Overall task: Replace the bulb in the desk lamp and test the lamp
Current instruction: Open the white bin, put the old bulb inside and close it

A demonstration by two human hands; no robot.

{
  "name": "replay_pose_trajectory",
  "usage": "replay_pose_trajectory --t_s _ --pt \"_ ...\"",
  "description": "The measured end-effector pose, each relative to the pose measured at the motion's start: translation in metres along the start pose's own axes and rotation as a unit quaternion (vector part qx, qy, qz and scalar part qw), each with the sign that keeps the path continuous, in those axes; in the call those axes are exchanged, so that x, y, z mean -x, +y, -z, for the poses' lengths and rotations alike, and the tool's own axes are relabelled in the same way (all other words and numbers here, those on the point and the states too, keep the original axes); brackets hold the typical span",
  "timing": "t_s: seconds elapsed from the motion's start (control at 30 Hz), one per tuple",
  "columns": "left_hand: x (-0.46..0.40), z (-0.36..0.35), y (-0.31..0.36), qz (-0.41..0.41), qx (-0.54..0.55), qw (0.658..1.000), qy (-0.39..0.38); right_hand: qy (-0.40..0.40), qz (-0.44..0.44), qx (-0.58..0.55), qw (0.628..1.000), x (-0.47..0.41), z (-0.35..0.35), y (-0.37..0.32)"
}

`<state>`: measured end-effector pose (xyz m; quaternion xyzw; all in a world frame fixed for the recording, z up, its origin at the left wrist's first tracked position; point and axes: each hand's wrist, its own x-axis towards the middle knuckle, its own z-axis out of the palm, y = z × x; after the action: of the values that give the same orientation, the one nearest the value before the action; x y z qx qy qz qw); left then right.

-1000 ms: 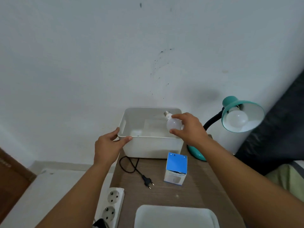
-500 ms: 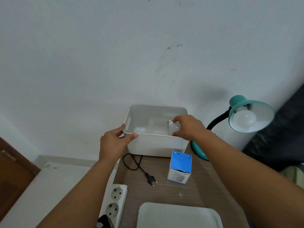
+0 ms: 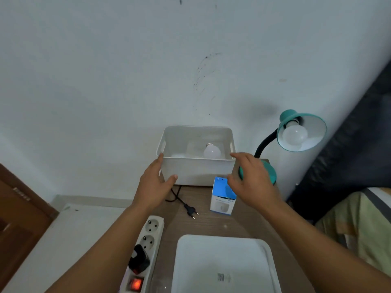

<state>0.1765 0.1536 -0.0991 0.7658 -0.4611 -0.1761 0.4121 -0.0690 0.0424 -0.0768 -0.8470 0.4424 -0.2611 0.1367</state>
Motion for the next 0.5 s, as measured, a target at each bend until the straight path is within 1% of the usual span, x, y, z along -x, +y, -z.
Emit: replay_pose_trajectory --t_s 0.13,0.33,0.43,0.5 --pt "0.055 -0.012 -0.004 -0.016 -0.008 1.000 -0.014 -0.029 -0.044 -0.025 0.998 0.056 0.001 0.015" --pt "0.143 -0.037 -0.027 0.004 -0.042 0.996 -0.082 -0.064 -0.111 -0.058 0.990 0.141 -0.013 0.055" --pt "0.175 -0.045 -0.044 -0.019 -0.070 0.991 -0.115 -0.115 -0.135 -0.057 0.983 0.183 -0.017 0.067" --pt "0.192 -0.047 -0.051 -0.010 -0.073 0.989 -0.125 -0.131 -0.137 -0.058 0.980 0.205 -0.018 0.072"
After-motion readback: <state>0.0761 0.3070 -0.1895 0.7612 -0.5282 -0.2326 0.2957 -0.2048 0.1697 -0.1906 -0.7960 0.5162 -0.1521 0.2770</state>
